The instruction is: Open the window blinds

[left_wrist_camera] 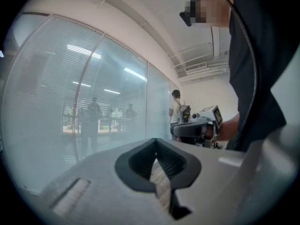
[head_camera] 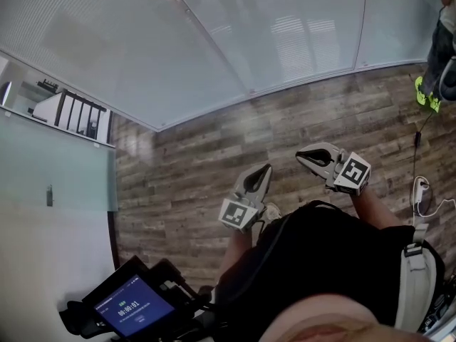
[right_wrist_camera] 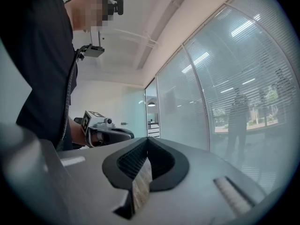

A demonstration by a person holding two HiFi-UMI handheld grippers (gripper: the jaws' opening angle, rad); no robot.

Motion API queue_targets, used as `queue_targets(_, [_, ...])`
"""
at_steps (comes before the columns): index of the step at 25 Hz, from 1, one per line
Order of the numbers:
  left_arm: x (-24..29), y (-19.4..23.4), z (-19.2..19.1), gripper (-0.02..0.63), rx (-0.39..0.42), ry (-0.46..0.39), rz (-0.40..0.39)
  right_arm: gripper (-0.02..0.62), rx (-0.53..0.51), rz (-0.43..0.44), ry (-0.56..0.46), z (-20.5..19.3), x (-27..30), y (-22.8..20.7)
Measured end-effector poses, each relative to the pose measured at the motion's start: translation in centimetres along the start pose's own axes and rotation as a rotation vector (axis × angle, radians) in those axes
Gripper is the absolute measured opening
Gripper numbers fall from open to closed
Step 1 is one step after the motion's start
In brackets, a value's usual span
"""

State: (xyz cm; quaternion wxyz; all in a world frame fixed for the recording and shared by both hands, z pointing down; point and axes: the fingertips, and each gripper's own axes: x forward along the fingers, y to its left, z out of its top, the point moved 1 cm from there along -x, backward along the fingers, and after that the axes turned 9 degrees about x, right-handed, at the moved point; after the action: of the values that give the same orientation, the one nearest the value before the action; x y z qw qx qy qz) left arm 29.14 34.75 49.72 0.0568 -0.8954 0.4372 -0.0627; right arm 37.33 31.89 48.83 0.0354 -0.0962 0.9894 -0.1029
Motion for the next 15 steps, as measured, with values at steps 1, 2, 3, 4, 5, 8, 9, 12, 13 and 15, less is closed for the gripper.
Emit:
queue_targets(1, [0.1, 0.2, -0.1, 0.003, 0.006, 0.001, -0.004, 0.005, -0.003, -0.001, 0.003, 0.0, 0.2, -0.1])
queue_targets(2, [0.2, 0.5, -0.2, 0.003, 0.010, 0.001, -0.010, 0.005, -0.009, -0.006, 0.008, 0.0, 0.4, -0.3])
queue_targets(3, [0.3, 0.7, -0.3, 0.003, 0.011, -0.001, -0.018, 0.005, -0.014, -0.014, 0.012, -0.1, 0.5, -0.5])
queue_targets(4, [0.3, 0.9, -0.4, 0.003, 0.011, -0.005, -0.028, 0.005, -0.016, -0.025, 0.015, -0.2, 0.6, -0.7])
queue_targets(5, [0.2, 1.3, -0.4, 0.003, 0.009, -0.009, -0.038, 0.005, -0.015, -0.038, 0.016, -0.1, 0.9, -0.8])
queue_targets(8, [-0.6, 5.6, 0.3, 0.003, -0.013, -0.020, -0.052, 0.006, -0.004, -0.077, 0.019, 1.3, 4.4, -1.4])
queue_targets(9, [-1.1, 7.6, 0.8, 0.003, -0.017, -0.022, -0.054, 0.005, 0.005, -0.085, 0.015, 2.1, 6.3, -1.5])
queue_targets(12, [-2.6, 10.9, 1.4, 0.003, 0.006, -0.025, -0.063, 0.006, 0.060, -0.079, -0.027, 3.3, 9.9, -1.0])
queue_targets(13, [-2.9, 11.0, 1.3, 0.003, 0.016, -0.031, -0.066, 0.005, 0.066, -0.077, -0.035, 3.2, 10.2, -0.9])
queue_targets(15, [-3.4, 11.1, 1.1, 0.003, 0.032, -0.041, -0.067, 0.006, 0.044, -0.074, -0.018, 2.3, 10.7, -1.0])
